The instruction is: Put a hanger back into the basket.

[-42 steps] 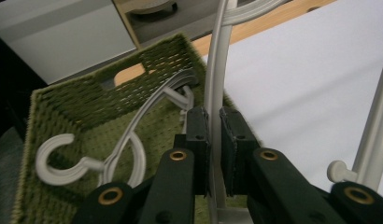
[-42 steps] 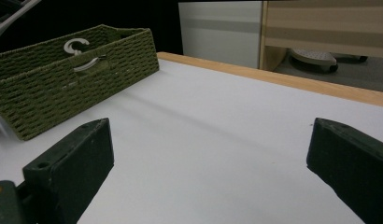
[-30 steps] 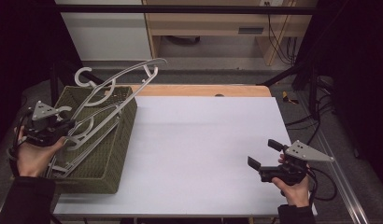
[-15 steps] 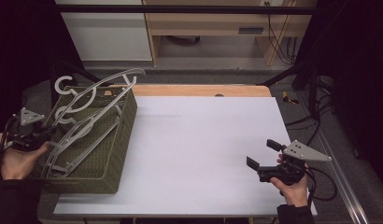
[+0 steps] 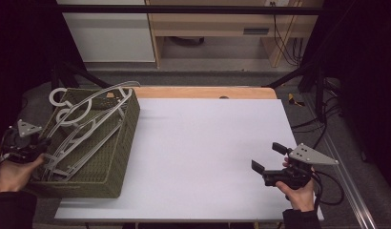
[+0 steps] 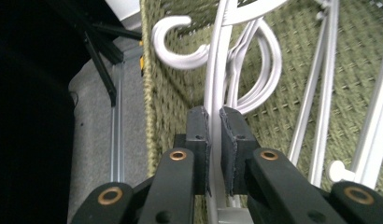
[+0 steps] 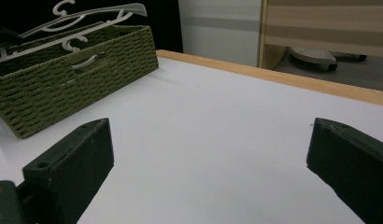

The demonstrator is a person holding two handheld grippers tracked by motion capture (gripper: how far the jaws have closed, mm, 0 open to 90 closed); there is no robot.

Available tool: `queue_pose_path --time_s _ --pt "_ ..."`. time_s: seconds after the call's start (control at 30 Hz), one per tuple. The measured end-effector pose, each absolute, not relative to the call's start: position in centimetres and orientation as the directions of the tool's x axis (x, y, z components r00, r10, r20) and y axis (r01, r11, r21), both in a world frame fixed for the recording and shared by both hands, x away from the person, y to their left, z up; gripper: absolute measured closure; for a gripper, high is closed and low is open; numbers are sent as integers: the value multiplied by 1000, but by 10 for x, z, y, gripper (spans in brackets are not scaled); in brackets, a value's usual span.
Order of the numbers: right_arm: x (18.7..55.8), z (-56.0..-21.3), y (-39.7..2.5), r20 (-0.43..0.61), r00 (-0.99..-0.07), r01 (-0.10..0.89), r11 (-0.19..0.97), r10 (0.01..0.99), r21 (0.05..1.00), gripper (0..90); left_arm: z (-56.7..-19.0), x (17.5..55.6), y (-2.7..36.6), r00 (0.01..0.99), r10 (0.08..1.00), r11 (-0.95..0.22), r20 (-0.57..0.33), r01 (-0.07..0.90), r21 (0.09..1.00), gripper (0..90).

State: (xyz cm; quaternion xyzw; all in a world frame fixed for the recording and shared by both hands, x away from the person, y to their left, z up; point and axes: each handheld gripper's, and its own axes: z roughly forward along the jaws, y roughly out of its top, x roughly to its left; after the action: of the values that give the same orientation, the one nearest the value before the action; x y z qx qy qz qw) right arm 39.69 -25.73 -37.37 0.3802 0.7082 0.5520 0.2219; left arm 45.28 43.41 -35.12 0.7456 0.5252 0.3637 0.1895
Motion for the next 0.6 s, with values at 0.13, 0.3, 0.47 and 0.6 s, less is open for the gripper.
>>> queue_pose_path --time_s 0.13,0.3,0.47,0.6 --pt "397 -374 -257 103 -615 291 104 781 951 9 -355 452 437 163 923 -363 347 664 654 826" --pt "397 -374 -258 103 -614 292 104 782 951 9 -359 451 440 157 917 -367 365 689 625 825" --pt "397 -373 -258 102 -615 291 105 782 951 9 -361 448 444 128 917 -352 377 700 621 825" --pt "397 -374 -257 101 -615 292 106 782 951 9 -363 447 447 121 915 -351 384 709 612 825"
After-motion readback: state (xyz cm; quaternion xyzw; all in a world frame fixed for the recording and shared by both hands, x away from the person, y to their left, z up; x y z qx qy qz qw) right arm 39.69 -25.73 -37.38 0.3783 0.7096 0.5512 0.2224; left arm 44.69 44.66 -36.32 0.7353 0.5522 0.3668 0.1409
